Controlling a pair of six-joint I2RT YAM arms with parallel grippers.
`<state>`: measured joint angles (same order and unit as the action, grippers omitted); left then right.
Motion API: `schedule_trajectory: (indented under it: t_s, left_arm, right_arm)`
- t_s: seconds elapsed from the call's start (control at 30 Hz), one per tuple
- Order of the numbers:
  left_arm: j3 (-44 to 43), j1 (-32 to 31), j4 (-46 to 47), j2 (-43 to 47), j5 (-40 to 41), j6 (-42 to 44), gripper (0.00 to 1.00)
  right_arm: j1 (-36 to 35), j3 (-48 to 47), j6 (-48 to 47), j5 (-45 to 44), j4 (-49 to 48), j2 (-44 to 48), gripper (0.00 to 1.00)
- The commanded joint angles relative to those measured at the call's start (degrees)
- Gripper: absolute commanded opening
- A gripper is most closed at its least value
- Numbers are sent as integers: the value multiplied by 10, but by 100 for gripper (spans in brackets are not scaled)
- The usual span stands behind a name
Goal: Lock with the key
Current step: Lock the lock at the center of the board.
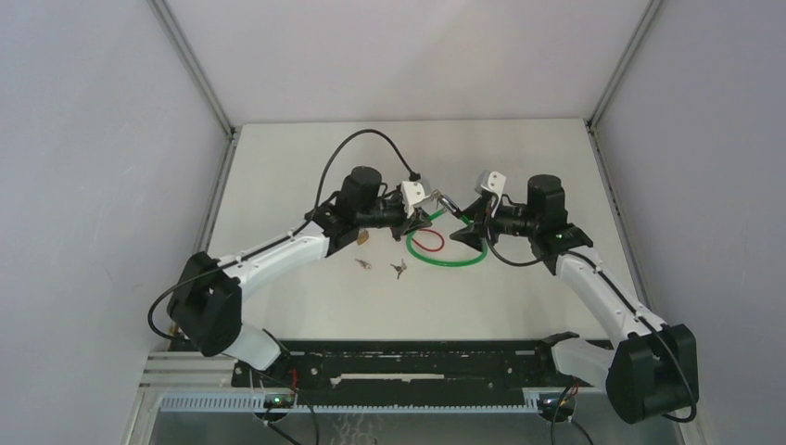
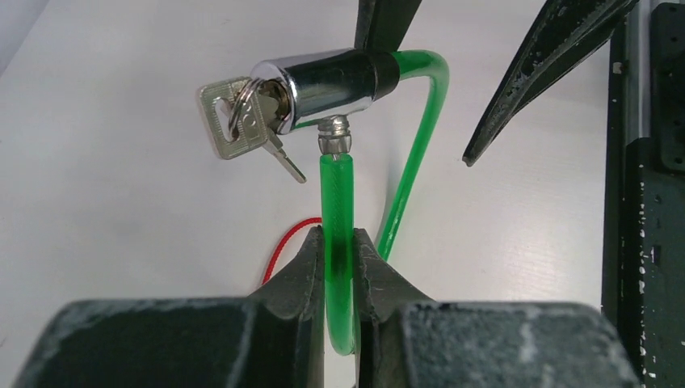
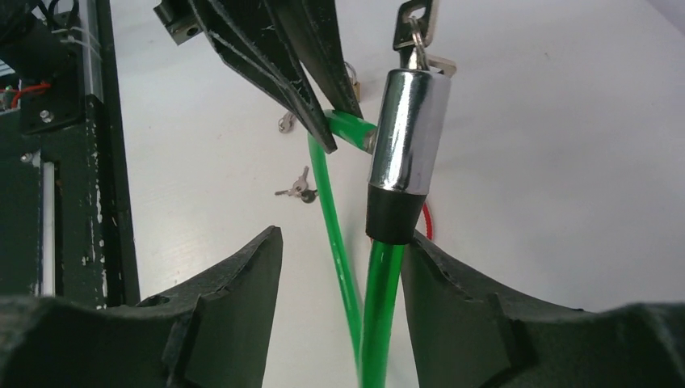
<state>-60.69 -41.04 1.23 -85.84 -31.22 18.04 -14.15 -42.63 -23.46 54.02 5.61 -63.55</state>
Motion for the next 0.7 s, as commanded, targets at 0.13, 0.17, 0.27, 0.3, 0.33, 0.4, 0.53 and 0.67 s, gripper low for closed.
schedule_trajectory:
  t_s: [0.13, 0.17, 0.27, 0.3, 0.33, 0.4, 0.53, 0.67]
  left_arm:
    - [19, -9, 16, 27, 12, 25, 0]
    - [19, -10, 16, 27, 10, 26, 0]
    - [20, -12, 15, 28, 9, 26, 0]
    - [20, -12, 15, 29, 9, 27, 0]
    - [21, -13, 15, 30, 9, 26, 0]
    - [22, -13, 13, 32, 9, 26, 0]
    - [22, -13, 11, 34, 8, 19, 0]
    - [15, -12, 1, 35, -12, 5, 0]
  right_arm:
    - [-3, -56, 59, -24, -19, -19, 64]
    - [-3, -61, 60, -26, -18, -24, 64]
    - [-3, -80, 52, -20, -6, -44, 63]
    - [-3, -85, 44, -12, 0, -48, 61]
    - [-3, -87, 37, -4, 3, -51, 58]
    - [-3, -90, 21, 14, 10, -56, 52]
    - [-3, -91, -27, 44, 38, -53, 30]
    - [-12, -91, -80, 47, 65, -33, 6]
